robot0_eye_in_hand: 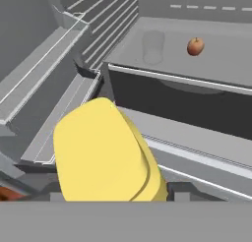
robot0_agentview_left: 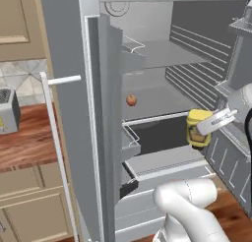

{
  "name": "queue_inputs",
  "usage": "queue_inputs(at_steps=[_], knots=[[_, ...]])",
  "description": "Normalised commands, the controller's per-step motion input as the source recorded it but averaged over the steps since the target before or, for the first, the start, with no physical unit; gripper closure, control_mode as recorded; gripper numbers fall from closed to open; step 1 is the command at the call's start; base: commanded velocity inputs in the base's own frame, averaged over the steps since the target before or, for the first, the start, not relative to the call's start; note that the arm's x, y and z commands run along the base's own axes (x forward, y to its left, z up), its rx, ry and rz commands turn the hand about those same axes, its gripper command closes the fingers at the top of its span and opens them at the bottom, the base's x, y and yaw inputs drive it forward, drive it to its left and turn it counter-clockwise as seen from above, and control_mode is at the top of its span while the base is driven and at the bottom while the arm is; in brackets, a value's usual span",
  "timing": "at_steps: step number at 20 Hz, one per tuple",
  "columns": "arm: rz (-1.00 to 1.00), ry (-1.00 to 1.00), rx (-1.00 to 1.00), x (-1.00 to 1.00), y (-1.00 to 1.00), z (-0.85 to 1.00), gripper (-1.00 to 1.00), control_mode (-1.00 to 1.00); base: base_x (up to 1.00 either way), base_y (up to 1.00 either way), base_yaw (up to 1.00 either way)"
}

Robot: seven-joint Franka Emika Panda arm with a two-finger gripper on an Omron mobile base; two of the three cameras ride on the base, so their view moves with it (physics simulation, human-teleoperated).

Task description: Place the mustard and ketchup from the counter to the top shelf of the fridge. If the existing items in the fridge are on the top shelf, move them to other shelves.

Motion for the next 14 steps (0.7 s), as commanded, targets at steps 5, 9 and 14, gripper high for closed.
queue_inputs(at_steps=[5,9,14], knots=[[0.0,0.0,0.0,0.0,0.0,0.0,1.0,1.0,0.65,-0.02,0.0],[-0.01,-0.01,0.01,0.08,-0.06,0.19,1.0,-1.0,0.24,-0.13,-0.01],[-0.07,-0.11,0.12,0.32,-0.28,0.84,1.0,-1.0,0.0,0.0,0.0]])
